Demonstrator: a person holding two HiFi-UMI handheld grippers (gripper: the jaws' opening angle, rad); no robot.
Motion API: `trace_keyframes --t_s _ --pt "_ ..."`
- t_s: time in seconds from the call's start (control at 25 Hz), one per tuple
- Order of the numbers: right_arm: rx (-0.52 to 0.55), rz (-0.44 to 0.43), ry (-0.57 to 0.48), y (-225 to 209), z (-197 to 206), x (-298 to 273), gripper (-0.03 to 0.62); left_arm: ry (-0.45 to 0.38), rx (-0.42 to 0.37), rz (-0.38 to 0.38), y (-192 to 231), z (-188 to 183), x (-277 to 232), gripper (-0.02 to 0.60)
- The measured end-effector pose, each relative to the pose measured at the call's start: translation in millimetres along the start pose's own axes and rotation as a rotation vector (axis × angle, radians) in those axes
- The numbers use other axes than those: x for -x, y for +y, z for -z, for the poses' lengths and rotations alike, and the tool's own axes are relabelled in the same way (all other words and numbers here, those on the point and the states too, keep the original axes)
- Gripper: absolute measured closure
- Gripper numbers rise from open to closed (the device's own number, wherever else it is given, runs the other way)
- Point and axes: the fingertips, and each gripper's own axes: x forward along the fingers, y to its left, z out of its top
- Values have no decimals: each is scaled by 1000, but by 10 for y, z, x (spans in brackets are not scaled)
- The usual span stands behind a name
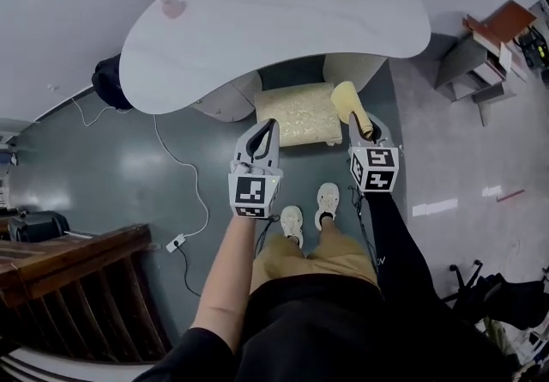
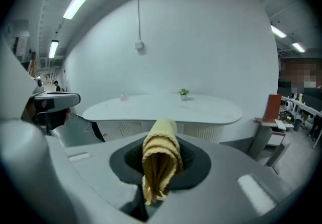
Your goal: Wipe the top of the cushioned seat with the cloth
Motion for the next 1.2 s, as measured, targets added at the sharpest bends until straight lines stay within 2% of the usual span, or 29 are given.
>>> trace_keyframes --t_s 0.16,0.32,0.68,1.04,1.2 --pt "31 -12 -115 256 -501 361 536 -70 -42 -12 143 -461 317 574" --pt "71 -15 -192 469 -784 675 536 -140 -51 -38 250 -802 586 574" --pt "76 -19 -369 950 -1287 1282 536 -263 -91 23 261 -1363 969 574" --pt "137 -15 -429 1192 -1489 1508 536 -315 -113 32 288 -1597 1214 574" --pt "131 -2 -441 1238 -1513 1553 536 -320 -115 33 296 -1590 1290 574"
